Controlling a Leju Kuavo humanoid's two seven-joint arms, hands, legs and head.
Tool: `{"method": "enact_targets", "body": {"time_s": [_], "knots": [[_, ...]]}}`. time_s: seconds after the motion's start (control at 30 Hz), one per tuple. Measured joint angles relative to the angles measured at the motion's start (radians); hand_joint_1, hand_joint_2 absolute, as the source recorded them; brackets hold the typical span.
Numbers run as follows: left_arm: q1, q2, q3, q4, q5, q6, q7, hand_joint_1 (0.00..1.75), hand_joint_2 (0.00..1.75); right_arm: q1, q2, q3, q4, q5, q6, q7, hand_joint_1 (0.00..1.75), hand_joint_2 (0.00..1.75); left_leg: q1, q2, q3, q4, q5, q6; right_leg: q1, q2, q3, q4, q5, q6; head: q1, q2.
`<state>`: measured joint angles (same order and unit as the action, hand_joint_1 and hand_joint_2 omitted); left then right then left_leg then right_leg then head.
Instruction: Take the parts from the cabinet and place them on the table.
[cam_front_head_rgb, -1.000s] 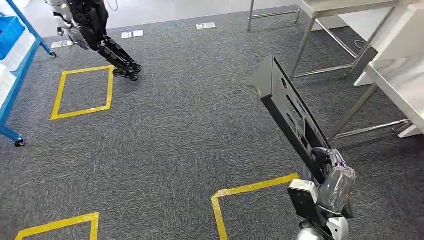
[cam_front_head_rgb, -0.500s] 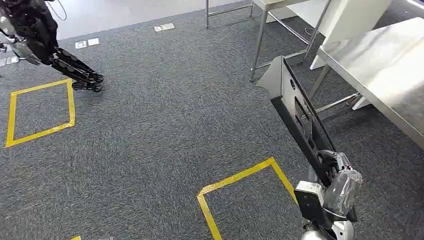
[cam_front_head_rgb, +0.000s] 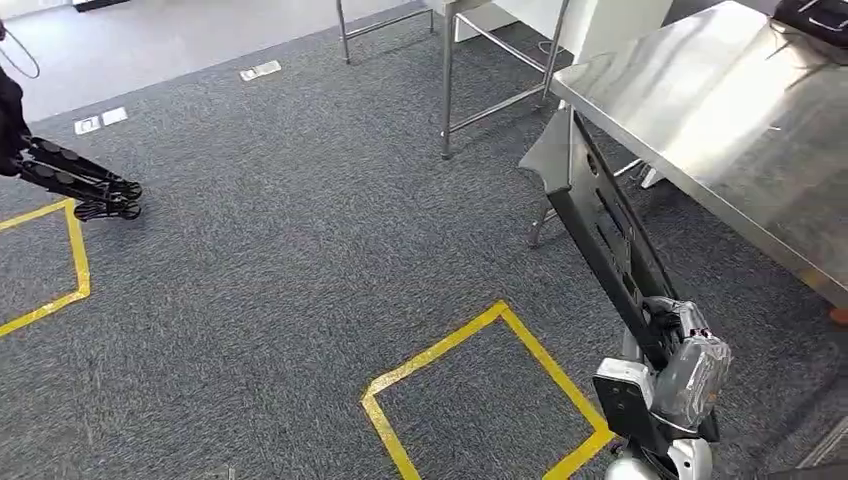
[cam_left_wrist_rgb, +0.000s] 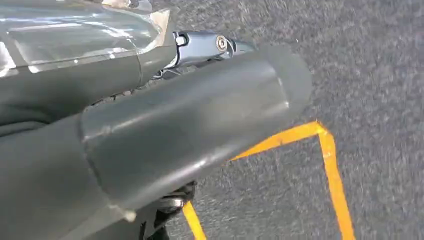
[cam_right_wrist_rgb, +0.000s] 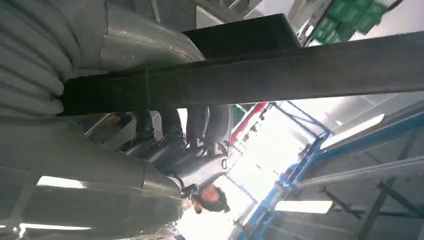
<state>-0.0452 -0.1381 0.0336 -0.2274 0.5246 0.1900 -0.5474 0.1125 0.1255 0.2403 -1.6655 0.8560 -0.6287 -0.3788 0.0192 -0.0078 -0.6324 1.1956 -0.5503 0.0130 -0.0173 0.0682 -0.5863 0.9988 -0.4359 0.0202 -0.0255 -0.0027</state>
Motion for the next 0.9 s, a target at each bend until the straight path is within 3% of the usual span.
{"method": "enact_targets", "body": {"time_s": [0.03,0.07,0.1,0.17,0.2,0.23,0.27,0.3,0.37,0.4,0.43,0.47,0.53,0.57,0.6,0.63,0.7,0.73,0.77,0.8,0.83,0.9], "knots": [[-0.001,0.000,0.000,0.000,0.000,-0.001,0.000,0.00,0.00,0.000,0.000,0.000,0.000,0.000,0.000,0.000,1.75,1.75,0.000,-0.014,0.042,-0.091,0.048,0.005,0.000,0.013,0.002,0.001,0.000,0.000,0.000,0.000],[-0.001,0.000,0.000,0.000,-0.002,-0.002,0.000,0.00,0.00,0.000,0.000,0.000,0.000,0.001,0.000,0.000,1.75,1.75,0.001,-0.057,0.074,-0.164,0.072,0.011,-0.002,0.024,0.001,0.002,0.000,0.001,0.000,0.000],[0.000,0.001,0.000,0.000,-0.004,-0.002,0.000,0.00,0.00,-0.001,0.000,-0.001,0.000,0.003,0.001,0.001,1.75,1.75,0.002,-0.076,0.082,-0.181,0.062,0.012,0.008,0.033,-0.005,0.007,0.002,0.005,0.001,0.000],[-0.001,0.000,0.000,-0.001,-0.009,-0.002,-0.001,0.00,0.00,0.001,0.001,-0.001,-0.001,0.007,0.002,0.003,1.75,1.75,-0.007,-0.060,0.081,-0.182,0.061,0.012,-0.003,0.052,-0.015,0.003,0.009,0.015,0.001,0.000],[-0.003,0.000,0.000,-0.001,-0.010,-0.002,-0.001,0.00,0.00,0.004,0.001,-0.002,-0.001,0.010,0.003,0.005,1.75,1.75,-0.012,-0.050,0.082,-0.183,0.063,0.015,-0.005,0.061,-0.019,-0.001,0.014,0.023,0.001,0.000],[-0.004,-0.002,0.000,-0.002,-0.010,-0.002,-0.001,0.00,0.00,0.004,0.001,-0.003,-0.002,0.010,0.003,0.005,1.75,1.75,-0.007,-0.037,0.086,-0.197,0.073,0.025,0.003,0.067,-0.031,-0.001,0.014,0.030,0.001,0.000],[-0.007,-0.003,0.000,-0.002,-0.011,-0.002,-0.001,0.00,0.00,0.006,0.000,-0.006,-0.004,0.012,0.003,0.006,1.75,1.75,-0.006,-0.023,0.089,-0.207,0.080,0.032,0.000,0.012,-0.037,0.022,0.001,0.027,0.002,0.000],[-0.006,-0.003,0.001,-0.003,-0.011,-0.002,-0.001,0.00,0.00,0.000,0.001,-0.007,-0.004,0.013,0.003,0.006,1.75,1.75,-0.006,-0.013,0.087,-0.208,0.082,0.038,0.005,-0.027,-0.059,0.069,-0.027,0.021,0.006,0.000],[-0.003,-0.003,0.000,-0.003,-0.011,-0.002,-0.001,0.00,0.00,-0.005,0.001,-0.008,-0.004,0.014,0.008,0.006,1.75,1.75,-0.008,0.019,0.085,-0.208,0.082,0.039,0.003,-0.051,-0.133,0.228,-0.098,0.015,0.012,0.000],[-0.003,-0.003,0.001,-0.003,-0.012,-0.003,-0.001,0.00,0.00,-0.005,0.000,-0.010,-0.004,0.014,0.010,0.006,1.75,1.75,-0.009,0.033,0.083,-0.208,0.082,0.039,0.003,-0.053,-0.164,0.299,-0.120,0.019,0.013,0.000],[-0.003,-0.003,0.001,-0.003,-0.013,-0.003,-0.001,0.00,0.00,-0.005,0.000,-0.015,-0.004,0.014,0.011,0.006,1.75,1.75,-0.009,0.046,0.083,-0.208,0.082,0.038,0.001,-0.055,-0.171,0.321,-0.121,0.027,0.014,0.000],[-0.004,-0.003,0.001,-0.003,-0.017,-0.007,0.000,0.00,0.00,-0.005,0.000,-0.019,-0.003,0.014,0.012,0.008,1.75,1.75,-0.009,0.059,0.083,-0.207,0.081,0.038,-0.001,-0.058,-0.151,0.291,-0.107,0.037,0.014,0.000],[-0.006,-0.005,0.001,-0.004,-0.022,-0.010,0.002,0.00,0.00,-0.007,-0.003,-0.024,-0.004,0.014,0.012,0.008,1.75,1.75,-0.008,0.081,0.087,-0.207,0.079,0.034,-0.006,-0.080,-0.048,0.115,-0.044,0.059,0.015,0.000],[-0.007,-0.005,0.001,-0.005,-0.023,-0.011,0.003,0.00,0.00,-0.008,-0.003,-0.025,-0.004,0.015,0.012,0.008,1.75,1.75,-0.009,0.090,0.091,-0.206,0.076,0.029,-0.008,-0.124,0.009,0.017,-0.017,0.063,0.016,0.000],[-0.007,-0.004,0.001,-0.007,-0.026,-0.011,0.005,0.00,0.00,-0.010,-0.003,-0.026,-0.004,0.015,0.012,0.008,1.75,1.75,-0.018,0.098,0.093,-0.205,0.071,0.022,0.001,-0.146,0.019,-0.005,-0.022,0.053,0.017,0.000],[-0.008,-0.004,0.001,-0.008,-0.030,-0.010,0.005,0.00,0.00,-0.010,-0.003,-0.026,-0.005,0.015,0.013,0.007,1.75,1.75,-0.018,0.105,0.094,-0.204,0.070,0.017,0.003,-0.131,0.020,-0.009,-0.017,0.043,0.016,0.000],[-0.010,-0.004,0.000,-0.010,-0.031,-0.010,0.007,0.00,0.00,-0.010,-0.005,-0.030,-0.006,0.015,0.013,0.007,1.75,1.75,-0.016,0.122,0.098,-0.207,0.070,0.009,0.005,-0.112,0.014,-0.006,-0.017,0.035,0.016,0.000],[-0.012,-0.005,0.000,-0.011,-0.032,-0.009,0.008,0.00,0.00,-0.010,-0.006,-0.032,-0.007,0.018,0.012,0.006,1.75,1.75,-0.015,0.131,0.101,-0.208,0.068,0.001,0.003,-0.101,0.014,-0.011,-0.012,0.025,0.018,0.000],[-0.013,-0.005,0.000,-0.013,-0.033,-0.008,0.008,0.00,0.00,-0.008,-0.005,-0.032,-0.010,0.022,0.012,0.006,1.75,1.75,-0.007,0.107,0.097,-0.196,0.055,-0.006,-0.014,-0.094,0.020,-0.015,-0.008,0.017,0.016,0.000],[-0.014,-0.005,0.000,-0.015,-0.034,-0.006,0.008,0.00,0.00,-0.010,-0.004,-0.034,-0.013,0.028,0.012,0.006,1.75,1.75,-0.006,0.056,0.081,-0.155,0.023,-0.008,-0.014,-0.087,0.020,-0.015,-0.008,0.012,0.012,0.000],[-0.013,-0.004,0.000,-0.015,-0.036,-0.003,0.009,0.00,0.00,-0.012,-0.003,-0.035,-0.013,0.035,0.012,0.006,1.75,1.75,-0.005,0.028,0.050,-0.083,-0.019,-0.010,-0.013,-0.084,0.020,-0.015,-0.008,0.002,0.011,0.000],[-0.009,-0.004,0.000,-0.015,-0.040,-0.002,0.010,0.00,0.00,-0.011,-0.003,-0.035,-0.013,0.042,0.012,0.006,1.75,1.75,-0.005,0.007,-0.036,0.091,-0.090,-0.014,-0.010,-0.070,0.020,-0.015,-0.008,0.001,0.009,0.000]]}}
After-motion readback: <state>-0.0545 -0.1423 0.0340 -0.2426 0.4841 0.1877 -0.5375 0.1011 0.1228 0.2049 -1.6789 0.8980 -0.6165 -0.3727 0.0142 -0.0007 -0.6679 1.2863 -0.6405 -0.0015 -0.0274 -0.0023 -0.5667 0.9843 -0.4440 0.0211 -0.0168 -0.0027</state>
